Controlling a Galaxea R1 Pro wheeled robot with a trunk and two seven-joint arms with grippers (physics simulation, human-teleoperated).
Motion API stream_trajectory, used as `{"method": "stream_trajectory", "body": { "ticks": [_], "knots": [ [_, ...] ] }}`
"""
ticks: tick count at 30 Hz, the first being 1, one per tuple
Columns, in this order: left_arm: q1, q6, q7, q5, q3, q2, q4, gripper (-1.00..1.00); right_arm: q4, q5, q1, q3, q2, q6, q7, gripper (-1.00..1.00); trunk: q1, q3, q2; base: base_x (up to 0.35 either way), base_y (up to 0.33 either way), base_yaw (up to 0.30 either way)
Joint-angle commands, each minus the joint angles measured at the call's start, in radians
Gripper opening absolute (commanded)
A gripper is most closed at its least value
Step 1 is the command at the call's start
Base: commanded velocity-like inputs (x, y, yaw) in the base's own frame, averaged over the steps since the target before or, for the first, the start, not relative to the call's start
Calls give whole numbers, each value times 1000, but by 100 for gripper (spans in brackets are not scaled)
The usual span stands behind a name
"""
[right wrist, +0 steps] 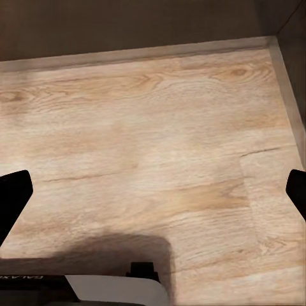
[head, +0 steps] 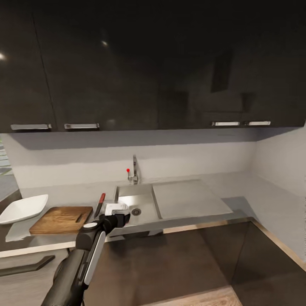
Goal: In the kitchen, take the Vidalia onion out of the sink, dice it on the chopping board with the paring knife, put the diced onion into the bowl on the countertop, then place both the paring knife and the chopping board into the sink.
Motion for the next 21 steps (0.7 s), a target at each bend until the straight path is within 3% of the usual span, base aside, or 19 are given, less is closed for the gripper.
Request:
{"method": "stream_trajectory", "body": {
  "ticks": [1, 11, 21],
  "knots": [
    [0, 5, 0, 1, -1, 1, 5, 100, 1, 4, 0, 0, 0, -2, -4, 100, 0, 0, -1, 0, 0, -55],
    [4, 7, -2, 1, -5, 8, 36, 100, 1, 6, 0, 0, -1, -1, -5, 100, 0, 0, -1, 15, 0, -14],
    [4, 8, -2, 1, -5, 5, 62, 100, 1, 6, 0, 0, -1, -1, -6, 100, 0, 0, -1, 297, 0, 0]
  ]
}}
